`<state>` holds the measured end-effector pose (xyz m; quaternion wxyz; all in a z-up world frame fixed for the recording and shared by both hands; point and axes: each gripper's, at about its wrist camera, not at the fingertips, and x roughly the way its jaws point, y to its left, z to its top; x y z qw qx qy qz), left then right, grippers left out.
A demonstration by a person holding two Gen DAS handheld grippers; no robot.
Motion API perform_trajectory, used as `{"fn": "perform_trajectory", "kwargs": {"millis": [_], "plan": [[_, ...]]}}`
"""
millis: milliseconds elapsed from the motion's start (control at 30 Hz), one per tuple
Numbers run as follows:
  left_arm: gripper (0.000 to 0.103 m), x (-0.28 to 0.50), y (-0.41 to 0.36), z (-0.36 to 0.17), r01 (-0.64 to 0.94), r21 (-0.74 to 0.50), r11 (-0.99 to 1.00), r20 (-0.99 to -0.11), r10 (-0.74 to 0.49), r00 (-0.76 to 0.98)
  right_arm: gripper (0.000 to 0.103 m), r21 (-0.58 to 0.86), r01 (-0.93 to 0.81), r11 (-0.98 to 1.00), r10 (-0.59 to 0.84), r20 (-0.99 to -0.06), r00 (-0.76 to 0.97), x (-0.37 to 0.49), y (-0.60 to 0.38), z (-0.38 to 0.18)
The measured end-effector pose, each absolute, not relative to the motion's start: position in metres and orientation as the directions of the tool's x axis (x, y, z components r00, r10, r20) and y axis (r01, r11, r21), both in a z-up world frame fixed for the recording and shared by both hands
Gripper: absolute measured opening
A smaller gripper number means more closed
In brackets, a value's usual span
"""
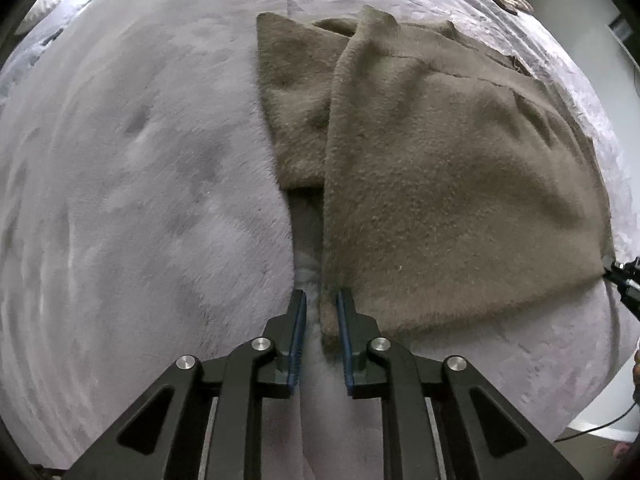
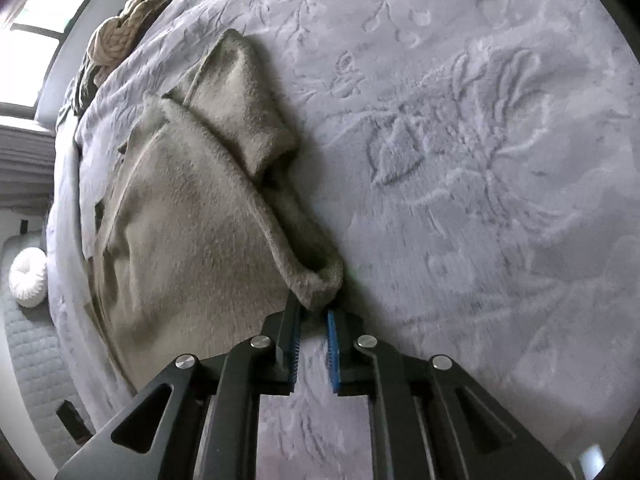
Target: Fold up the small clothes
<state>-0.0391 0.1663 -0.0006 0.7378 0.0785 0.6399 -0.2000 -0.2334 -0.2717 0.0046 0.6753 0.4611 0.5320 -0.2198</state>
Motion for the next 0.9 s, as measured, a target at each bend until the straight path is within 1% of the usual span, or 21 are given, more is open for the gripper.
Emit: {"fn": "perform_trajectory", "kwargs": {"millis": [67, 267, 467, 533, 567, 600, 633, 667, 700, 767, 900], "plan": [[0.017, -0.038, 0.167, 0.005, 0.385, -0.139, 0.913, -0.976, -0.192, 0.105, 0.015, 0.376, 0.788, 0.487, 0.188, -0.926, 0.326, -0.241, -0.265, 0.014], [0.017, -0.037, 0.167, 0.02, 0.376, -0.102, 0.921, -0.975, -0.167, 0.145, 0.015, 0.391, 0.732, 0.557, 0.22, -0.92, 0.324, -0.23, -0.224, 0.032], [0.017, -0.032, 0.17, 0.023, 0.38, -0.057, 0.923, -0.979, -0.125, 0.158, 0.015, 0.49, 0.644, 0.588, 0.371, -0.871, 0.323, -0.194, -0.171, 0.026], [0.017, -0.03, 0.171, 0.024, 0.38, -0.068, 0.923, -0.977, -0.139, 0.164, 0.016, 0.511, 0.616, 0.6, 0.406, -0.858, 0.316, -0.181, -0.154, 0.023], [0.021, -0.028, 0.173, 0.024, 0.378, -0.075, 0.923, -0.976, -0.146, 0.164, 0.02, 0.526, 0.6, 0.603, 0.43, -0.848, 0.31, -0.173, -0.145, 0.021], [0.035, -0.027, 0.175, 0.024, 0.375, -0.076, 0.924, -0.976, -0.147, 0.163, 0.033, 0.539, 0.586, 0.605, 0.453, -0.838, 0.304, -0.166, -0.136, 0.02], [0.09, -0.027, 0.181, 0.025, 0.369, -0.074, 0.926, -0.976, -0.144, 0.165, 0.042, 0.545, 0.578, 0.607, 0.463, -0.834, 0.3, -0.162, -0.13, 0.02], [0.101, -0.026, 0.183, 0.026, 0.355, -0.06, 0.933, -0.976, -0.129, 0.175, 0.055, 0.554, 0.565, 0.611, 0.476, -0.828, 0.297, -0.156, -0.122, 0.02], [0.102, -0.026, 0.186, 0.031, 0.339, -0.04, 0.94, -0.969, -0.119, 0.215, 0.056, 0.562, 0.552, 0.615, 0.485, -0.822, 0.298, -0.151, -0.115, 0.02], [0.102, -0.025, 0.192, 0.032, 0.343, -0.038, 0.938, -0.967, -0.121, 0.223, 0.056, 0.58, 0.515, 0.632, 0.505, -0.811, 0.295, -0.138, -0.101, 0.023], [0.102, -0.017, 0.202, 0.033, 0.3, -0.04, 0.953, -0.964, -0.116, 0.24, 0.056, 0.595, 0.447, 0.668, 0.522, -0.803, 0.288, -0.113, -0.08, 0.03]]}}
